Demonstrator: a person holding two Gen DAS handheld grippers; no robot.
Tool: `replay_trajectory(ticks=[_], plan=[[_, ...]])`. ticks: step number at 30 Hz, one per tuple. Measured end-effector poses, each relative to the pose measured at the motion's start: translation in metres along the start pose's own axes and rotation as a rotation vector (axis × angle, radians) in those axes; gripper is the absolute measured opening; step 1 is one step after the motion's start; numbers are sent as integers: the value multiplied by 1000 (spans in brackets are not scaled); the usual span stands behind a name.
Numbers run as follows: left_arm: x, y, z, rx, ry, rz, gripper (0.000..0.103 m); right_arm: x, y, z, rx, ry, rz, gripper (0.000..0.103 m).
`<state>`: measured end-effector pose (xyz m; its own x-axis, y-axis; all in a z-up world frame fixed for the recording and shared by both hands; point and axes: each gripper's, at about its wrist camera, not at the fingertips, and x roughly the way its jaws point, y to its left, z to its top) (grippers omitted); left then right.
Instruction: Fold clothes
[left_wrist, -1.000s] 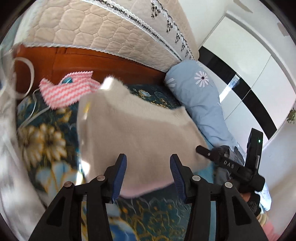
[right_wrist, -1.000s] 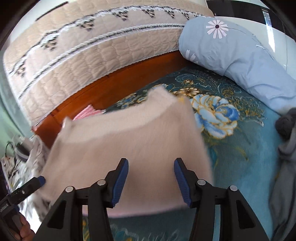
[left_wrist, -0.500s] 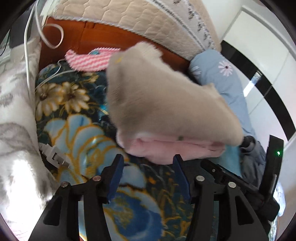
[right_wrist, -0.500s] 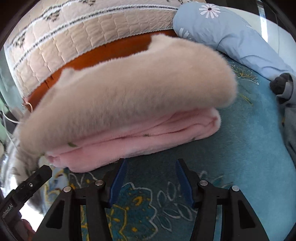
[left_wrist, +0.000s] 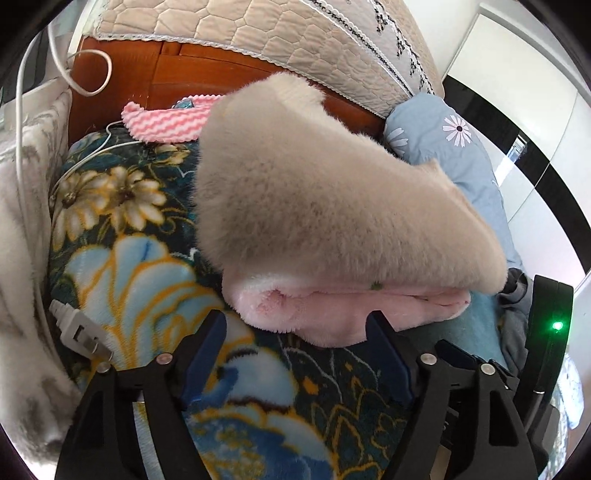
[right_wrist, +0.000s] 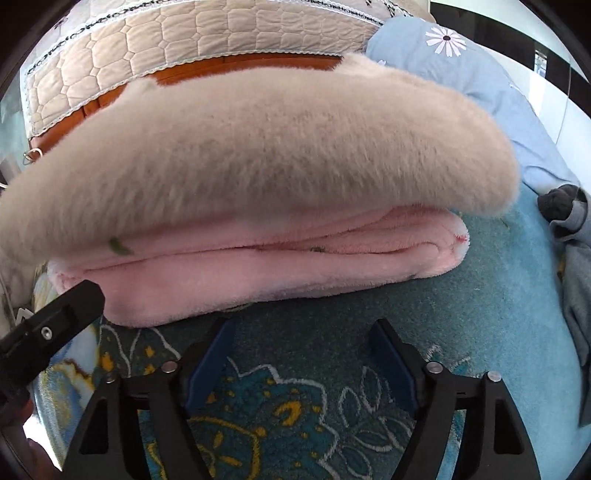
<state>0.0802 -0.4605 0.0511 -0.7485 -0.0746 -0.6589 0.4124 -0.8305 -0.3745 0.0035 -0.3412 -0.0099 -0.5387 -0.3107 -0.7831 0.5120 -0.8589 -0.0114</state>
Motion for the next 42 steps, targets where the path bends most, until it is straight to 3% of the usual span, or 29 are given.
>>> replay_trajectory(ticks=[8,17,29,42], plan=[[5,-17,-7,67,-5,90,83,2,8,2,6,8,50,94],[8,-20,-8,77,-5,131,84,-1,25,3,2,8,73,101],[9,-18,-8,74,0,137,86,-7,43,6,-1,8,73,101],[7,-14,-9,71,3,121,90,-20,32,-5,0,9,79,102]])
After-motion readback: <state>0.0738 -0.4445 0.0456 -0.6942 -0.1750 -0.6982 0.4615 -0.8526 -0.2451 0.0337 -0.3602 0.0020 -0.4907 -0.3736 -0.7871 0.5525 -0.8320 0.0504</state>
